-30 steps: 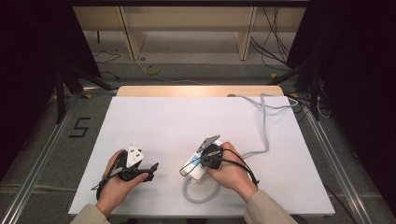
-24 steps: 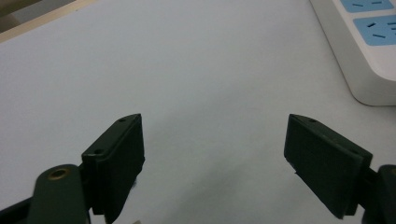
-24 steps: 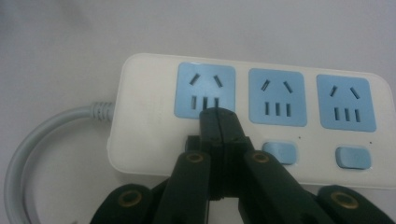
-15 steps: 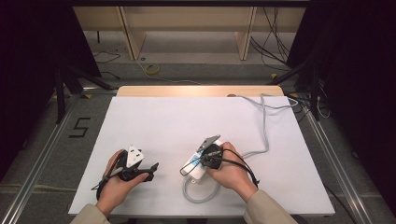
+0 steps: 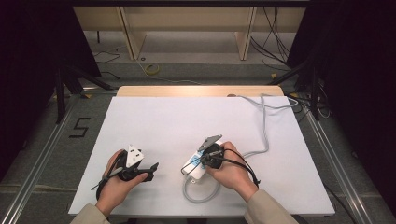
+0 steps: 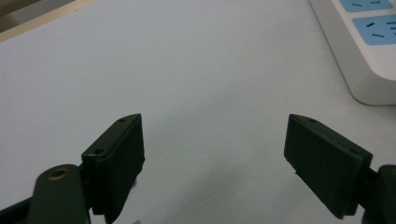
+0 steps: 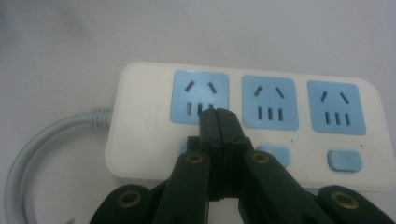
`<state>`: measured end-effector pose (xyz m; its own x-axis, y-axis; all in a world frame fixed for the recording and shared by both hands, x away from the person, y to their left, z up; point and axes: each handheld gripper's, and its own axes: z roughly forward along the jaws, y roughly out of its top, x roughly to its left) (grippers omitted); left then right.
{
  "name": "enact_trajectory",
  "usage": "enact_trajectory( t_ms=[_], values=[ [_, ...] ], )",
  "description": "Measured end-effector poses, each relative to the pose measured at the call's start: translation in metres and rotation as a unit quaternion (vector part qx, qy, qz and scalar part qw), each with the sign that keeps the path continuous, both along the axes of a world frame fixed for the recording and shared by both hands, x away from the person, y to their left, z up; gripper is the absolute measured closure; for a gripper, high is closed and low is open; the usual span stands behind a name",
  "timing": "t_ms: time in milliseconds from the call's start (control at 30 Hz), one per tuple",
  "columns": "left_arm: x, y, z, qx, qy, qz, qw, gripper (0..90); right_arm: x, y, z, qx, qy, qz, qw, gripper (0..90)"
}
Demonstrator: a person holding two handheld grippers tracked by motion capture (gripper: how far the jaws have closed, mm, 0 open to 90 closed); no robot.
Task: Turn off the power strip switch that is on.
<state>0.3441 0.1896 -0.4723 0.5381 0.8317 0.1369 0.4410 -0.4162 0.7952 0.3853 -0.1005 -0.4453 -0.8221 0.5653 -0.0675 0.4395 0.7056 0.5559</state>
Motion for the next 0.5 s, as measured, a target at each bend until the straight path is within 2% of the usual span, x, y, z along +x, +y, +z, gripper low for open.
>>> enact_trajectory(
  t_ms=[100, 200, 333, 500],
  values=[
    [0.0, 0.0, 0.0, 0.0, 0.001, 0.0, 1.0, 20.0, 0.0, -0.004, -0.001, 0.015, 0.002, 0.004, 0.9999, 90.0],
    [0.0, 0.0, 0.0, 0.0, 0.001, 0.0, 1.0, 20.0, -0.001, -0.009, -0.002, 0.024, -0.013, 0.002, 0.9996, 90.0],
    [0.0, 0.001, 0.0, 0.0, 0.001, 0.0, 1.0, 20.0, -0.002, -0.016, 0.003, 0.052, -0.024, -0.007, 0.9984, 86.3],
    [-0.001, 0.002, -0.001, 0.0, 0.001, 0.002, 1.0, 20.0, -0.005, -0.03, 0.007, 0.066, -0.039, -0.01, 0.997, 84.1]
  ],
)
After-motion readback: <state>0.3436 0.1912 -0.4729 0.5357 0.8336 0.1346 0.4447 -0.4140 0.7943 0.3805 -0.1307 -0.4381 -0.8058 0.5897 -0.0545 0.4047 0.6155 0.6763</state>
